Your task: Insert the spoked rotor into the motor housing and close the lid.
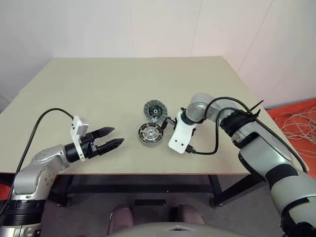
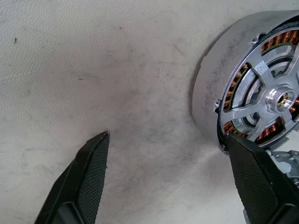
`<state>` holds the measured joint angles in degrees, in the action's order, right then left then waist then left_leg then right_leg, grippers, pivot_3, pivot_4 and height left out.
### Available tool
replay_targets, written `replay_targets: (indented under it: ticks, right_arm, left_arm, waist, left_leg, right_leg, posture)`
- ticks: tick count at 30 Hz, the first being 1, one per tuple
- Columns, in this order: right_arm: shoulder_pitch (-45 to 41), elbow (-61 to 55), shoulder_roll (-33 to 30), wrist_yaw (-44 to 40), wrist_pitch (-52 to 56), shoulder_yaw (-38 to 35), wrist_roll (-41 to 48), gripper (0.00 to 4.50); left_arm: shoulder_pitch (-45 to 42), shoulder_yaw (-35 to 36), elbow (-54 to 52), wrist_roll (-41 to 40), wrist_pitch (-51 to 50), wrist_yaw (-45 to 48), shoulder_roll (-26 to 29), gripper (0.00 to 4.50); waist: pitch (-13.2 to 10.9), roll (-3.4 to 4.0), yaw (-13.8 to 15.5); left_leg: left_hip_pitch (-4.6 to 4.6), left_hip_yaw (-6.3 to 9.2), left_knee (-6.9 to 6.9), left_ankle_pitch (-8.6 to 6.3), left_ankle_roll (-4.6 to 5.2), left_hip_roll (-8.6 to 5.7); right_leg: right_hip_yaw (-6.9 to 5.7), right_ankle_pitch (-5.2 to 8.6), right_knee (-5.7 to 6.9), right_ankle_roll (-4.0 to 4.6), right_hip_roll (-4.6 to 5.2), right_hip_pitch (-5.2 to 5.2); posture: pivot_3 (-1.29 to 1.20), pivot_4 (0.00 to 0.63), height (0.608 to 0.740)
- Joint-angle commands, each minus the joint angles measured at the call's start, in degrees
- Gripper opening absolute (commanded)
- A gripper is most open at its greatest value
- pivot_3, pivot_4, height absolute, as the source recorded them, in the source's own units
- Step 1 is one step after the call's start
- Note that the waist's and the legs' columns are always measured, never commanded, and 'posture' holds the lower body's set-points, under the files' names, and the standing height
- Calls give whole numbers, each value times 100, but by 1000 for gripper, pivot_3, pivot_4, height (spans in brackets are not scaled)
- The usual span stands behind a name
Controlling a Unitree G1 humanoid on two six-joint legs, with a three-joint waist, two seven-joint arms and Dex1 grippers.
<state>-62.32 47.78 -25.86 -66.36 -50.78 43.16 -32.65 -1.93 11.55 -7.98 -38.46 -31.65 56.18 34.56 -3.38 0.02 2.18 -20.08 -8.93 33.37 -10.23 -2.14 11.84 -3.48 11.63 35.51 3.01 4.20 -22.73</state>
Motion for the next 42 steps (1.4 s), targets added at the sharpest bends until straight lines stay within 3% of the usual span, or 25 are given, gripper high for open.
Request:
replay_targets:
  ticks: [1, 8, 11, 22, 28, 35, 42]
  right_arm:
    - [-147, -3, 119, 36, -6, -22, -18, 3236]
    - [-156, 90, 245, 112, 14, 15, -103, 801]
    - [-176, 116, 298, 148, 36, 11, -126, 37]
    - [-155, -209, 434, -204, 637, -165, 97, 3]
    - [289, -1837, 381, -1004, 3213, -744, 449, 3]
    - [823, -4166, 513, -2357, 7094, -943, 374, 3]
    - [715, -4369, 406, -2306, 8213, -620, 246, 3]
  left_arm:
    - [-104, 101, -156, -65, 99, -19, 0, 4500]
    - [-112, 89, -145, -52, 120, -35, -18, 4500]
    - [-126, 72, -137, -41, 129, -38, -30, 4500]
    - [-178, 16, -76, 11, 191, -32, -94, 4500]
    - [-185, 14, -22, 51, 243, -13, -115, 4500]
    - [-312, -55, 140, 102, 308, 38, -120, 4500]
    - [-385, -89, 223, 136, 344, 56, -126, 4500]
  waist:
    - [0, 0, 1]
    - [0, 0, 13]
    - [0, -8, 8]
    - [-1, -8, -1]
    - [-9, -10, 35]
    - [-21, -9, 76]
    - [-22, -8, 134]
  left_leg:
    - [1, 0, 0, 0, 0, 0]
    - [0, 0, 0, 0, 0, 0]
    - [1, 1, -1, 0, 0, 0]
    - [8, 0, 0, 0, 0, 1]
    - [1, 1, 0, 3, -5, 2]
    - [-6, 8, -9, 4, -6, 5]
    - [0, 21, -11, 8, -13, 5]
  right_leg:
    - [0, 0, 1, 1, -1, 0]
    - [2, 1, 2, 2, 0, 0]
    - [2, 1, 2, 3, 0, 3]
    - [4, 1, 6, 2, -1, 2]
    - [4, -1, 11, 7, -3, -4]
    - [5, 0, 12, 12, -3, -10]
    - [8, 4, 12, 7, -1, -10]
  posture:
    - [0, 0, 740]
    - [0, 0, 740]
    - [0, 0, 740]
    - [0, 0, 740]
    - [0, 0, 740]
    - [0, 0, 740]
    - [0, 0, 740]
